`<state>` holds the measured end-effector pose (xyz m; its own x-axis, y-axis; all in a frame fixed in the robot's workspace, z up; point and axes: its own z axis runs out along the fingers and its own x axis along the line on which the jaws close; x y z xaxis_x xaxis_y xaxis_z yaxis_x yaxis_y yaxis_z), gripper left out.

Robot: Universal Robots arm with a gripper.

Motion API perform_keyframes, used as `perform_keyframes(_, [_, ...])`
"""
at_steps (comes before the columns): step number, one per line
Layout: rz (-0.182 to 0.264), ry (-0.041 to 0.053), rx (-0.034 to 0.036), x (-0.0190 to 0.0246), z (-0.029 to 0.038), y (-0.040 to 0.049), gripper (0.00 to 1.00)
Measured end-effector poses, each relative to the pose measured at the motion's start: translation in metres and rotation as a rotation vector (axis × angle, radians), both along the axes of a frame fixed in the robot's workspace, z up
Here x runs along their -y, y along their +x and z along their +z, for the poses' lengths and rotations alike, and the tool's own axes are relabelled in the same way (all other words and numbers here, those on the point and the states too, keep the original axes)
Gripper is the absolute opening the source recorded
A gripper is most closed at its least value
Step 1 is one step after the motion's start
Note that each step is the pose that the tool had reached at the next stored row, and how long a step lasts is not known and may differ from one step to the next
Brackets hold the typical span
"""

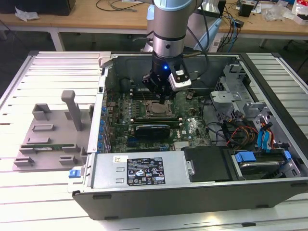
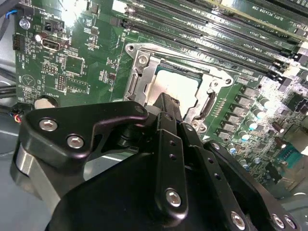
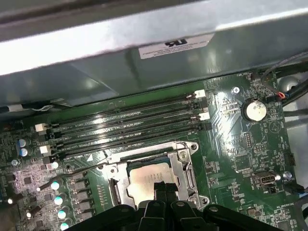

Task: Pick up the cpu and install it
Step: 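Install the first cpu locking lever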

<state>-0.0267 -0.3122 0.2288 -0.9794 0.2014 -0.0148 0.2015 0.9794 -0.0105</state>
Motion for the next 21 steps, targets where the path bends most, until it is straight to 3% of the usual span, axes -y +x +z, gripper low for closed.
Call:
perform_keyframes(1, [0.031, 0.0000, 0.0000, 0.0000, 0.0000, 0.0000, 0.11])
perform_keyframes(4, [0.052, 0.0000, 0.0000, 0.0000, 0.0000, 0.0000, 0.11])
perform_keyframes(21, [0.123, 0.0002, 0.0001, 0.0000, 0.0000, 0.0000, 0.11])
